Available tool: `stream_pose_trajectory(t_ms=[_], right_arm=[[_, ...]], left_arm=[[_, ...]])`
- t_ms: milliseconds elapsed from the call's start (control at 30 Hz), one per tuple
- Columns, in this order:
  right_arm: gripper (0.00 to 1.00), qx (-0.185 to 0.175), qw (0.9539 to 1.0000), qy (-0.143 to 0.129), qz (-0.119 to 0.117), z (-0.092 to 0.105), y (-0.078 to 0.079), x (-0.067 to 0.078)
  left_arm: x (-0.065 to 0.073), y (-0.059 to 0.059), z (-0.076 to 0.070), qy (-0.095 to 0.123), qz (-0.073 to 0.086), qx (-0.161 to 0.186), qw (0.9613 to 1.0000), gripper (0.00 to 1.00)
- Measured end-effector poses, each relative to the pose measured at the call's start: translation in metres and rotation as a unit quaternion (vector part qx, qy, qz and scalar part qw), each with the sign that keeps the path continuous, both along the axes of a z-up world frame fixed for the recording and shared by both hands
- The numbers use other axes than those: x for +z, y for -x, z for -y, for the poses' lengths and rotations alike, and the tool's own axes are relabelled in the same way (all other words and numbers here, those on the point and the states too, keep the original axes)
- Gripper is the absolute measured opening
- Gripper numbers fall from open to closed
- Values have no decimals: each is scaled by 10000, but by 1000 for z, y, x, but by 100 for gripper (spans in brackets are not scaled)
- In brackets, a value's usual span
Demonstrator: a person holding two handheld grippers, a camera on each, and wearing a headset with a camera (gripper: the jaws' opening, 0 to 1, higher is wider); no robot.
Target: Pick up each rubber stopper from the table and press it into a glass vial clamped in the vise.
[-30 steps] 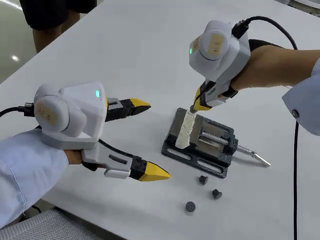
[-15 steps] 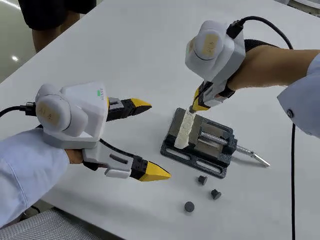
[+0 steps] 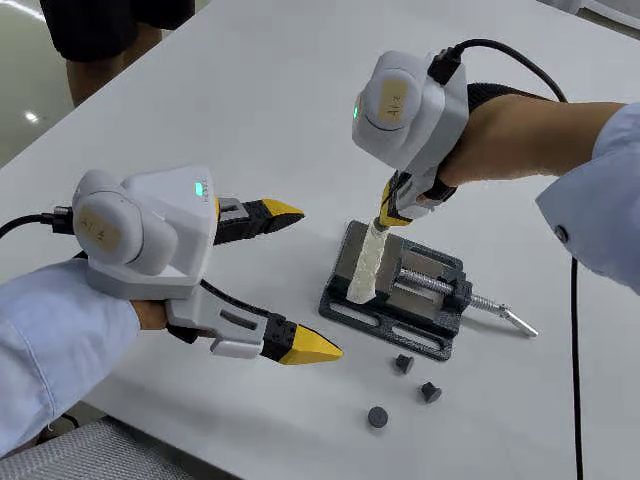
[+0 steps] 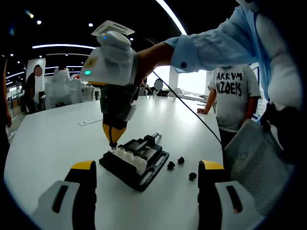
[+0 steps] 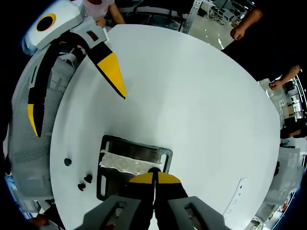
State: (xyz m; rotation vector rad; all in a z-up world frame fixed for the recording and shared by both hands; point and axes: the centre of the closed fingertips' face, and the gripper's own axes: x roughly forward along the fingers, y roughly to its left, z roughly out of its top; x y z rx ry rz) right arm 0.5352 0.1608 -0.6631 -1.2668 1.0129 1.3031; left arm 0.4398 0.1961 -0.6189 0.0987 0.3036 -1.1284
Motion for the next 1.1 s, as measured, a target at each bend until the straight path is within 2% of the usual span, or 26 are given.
stream_pose_trajectory(t_ms=[233, 367, 467, 633, 733, 800, 900, 933, 1067, 1100], right_arm=[[0, -202, 9995, -224, -94, 2, -2, 2], [0, -414, 9983, -399, -86, 1, -2, 3], [0, -446, 9975, -536, -57, 2, -2, 3], [0, -698, 9933, -923, 46, 3, -2, 5], [0, -846, 9908, -1057, -35, 9, 5, 6], [0, -975, 9868, -1295, 43, 10, 7, 8], [0, -1291, 9779, -1641, -80, 13, 16, 12], [1, -1423, 9731, -1809, -88, 14, 18, 14], [8, -1673, 9615, -2180, -98, 20, 28, 18], [10, -1793, 9568, -2286, -121, 22, 32, 18]], left_arm=[[2, 1, 0, -6, 13, -8, 10000, 85], [1, 1, -1, -40, -7, -7, 10000, 85], [3, 1, -1, -42, -13, -10, 10000, 85], [7, 1, 0, -70, 30, -37, 10000, 85], [9, 2, 0, -76, 30, -41, 10000, 85], [10, 3, 0, -77, 36, -48, 10000, 85], [11, 4, 1, -81, 34, -49, 9999, 85], [11, 4, 1, -78, 26, -48, 10000, 85], [11, 7, 3, -78, 14, -60, 10000, 85], [11, 8, 4, -81, 16, -69, 9999, 85]])
